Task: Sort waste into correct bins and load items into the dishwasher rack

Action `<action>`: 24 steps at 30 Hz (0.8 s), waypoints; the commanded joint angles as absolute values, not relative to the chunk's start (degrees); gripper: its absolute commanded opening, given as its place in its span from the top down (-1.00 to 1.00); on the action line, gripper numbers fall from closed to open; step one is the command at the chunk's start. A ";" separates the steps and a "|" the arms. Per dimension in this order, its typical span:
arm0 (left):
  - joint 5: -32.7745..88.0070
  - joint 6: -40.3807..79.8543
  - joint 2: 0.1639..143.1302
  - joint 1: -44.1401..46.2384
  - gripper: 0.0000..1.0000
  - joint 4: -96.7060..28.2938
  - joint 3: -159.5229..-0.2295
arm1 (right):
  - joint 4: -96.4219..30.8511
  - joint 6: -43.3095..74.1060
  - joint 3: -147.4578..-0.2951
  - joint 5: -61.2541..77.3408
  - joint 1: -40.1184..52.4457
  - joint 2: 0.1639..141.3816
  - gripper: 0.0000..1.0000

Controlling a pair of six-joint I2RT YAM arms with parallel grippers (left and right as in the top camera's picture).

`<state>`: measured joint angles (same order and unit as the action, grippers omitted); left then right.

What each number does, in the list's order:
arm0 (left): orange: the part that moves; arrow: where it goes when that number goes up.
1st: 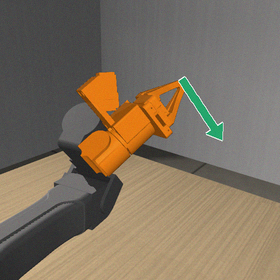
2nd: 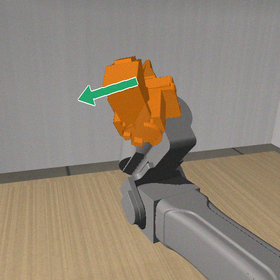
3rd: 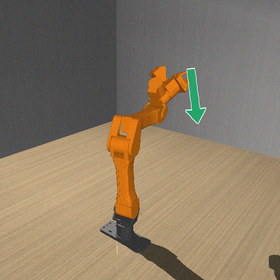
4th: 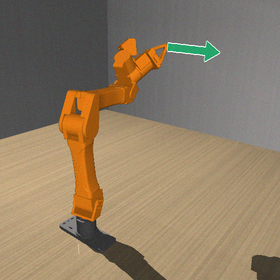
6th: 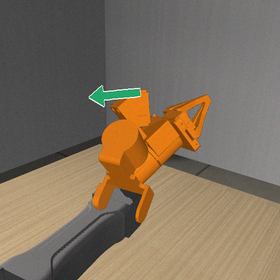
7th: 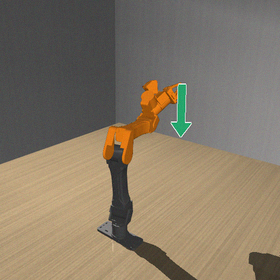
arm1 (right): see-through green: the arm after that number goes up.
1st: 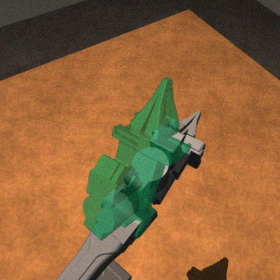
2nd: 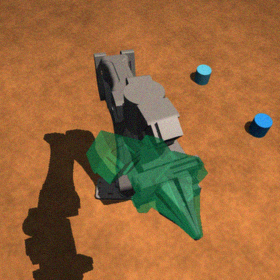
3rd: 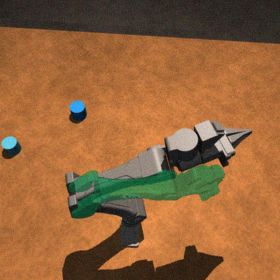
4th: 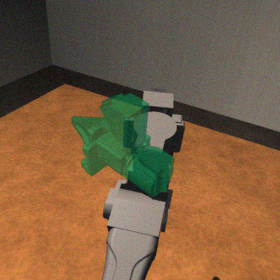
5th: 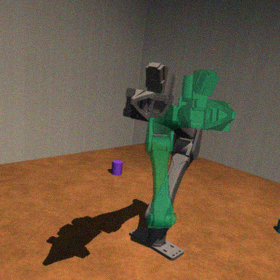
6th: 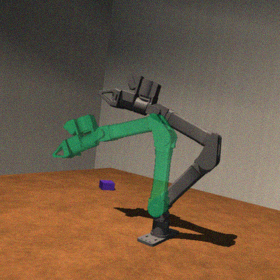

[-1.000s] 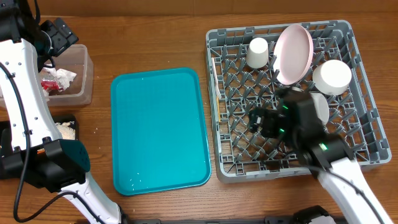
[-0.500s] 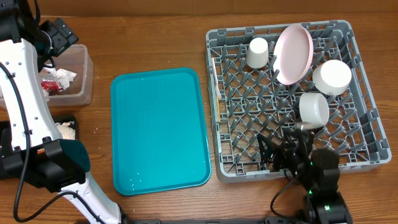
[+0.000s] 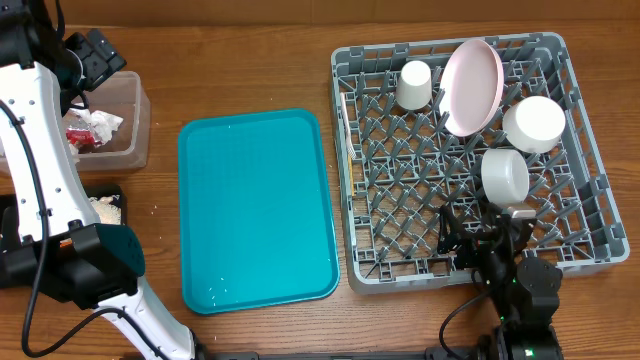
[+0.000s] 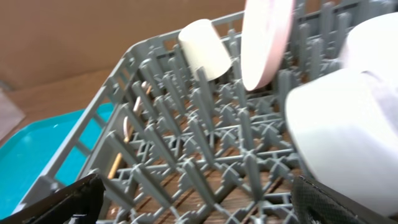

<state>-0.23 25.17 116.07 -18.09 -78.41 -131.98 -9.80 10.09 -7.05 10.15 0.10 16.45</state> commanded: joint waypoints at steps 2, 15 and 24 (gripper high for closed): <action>-0.01 25.56 116.55 -17.98 -1.00 -78.41 -132.11 | -9.69 11.09 -6.50 5.78 -0.08 14.70 -1.00; -0.01 25.56 116.55 -17.98 -1.00 -78.39 -132.11 | -8.19 11.60 -2.26 7.77 -0.08 5.04 -1.00; -0.01 25.56 116.55 -17.98 -1.00 -78.41 -132.11 | -8.21 11.51 -2.22 5.15 -0.97 0.14 -0.99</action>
<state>-0.23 25.17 116.07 -18.09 -78.43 -131.98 -8.43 11.14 -2.42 6.90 -0.08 0.73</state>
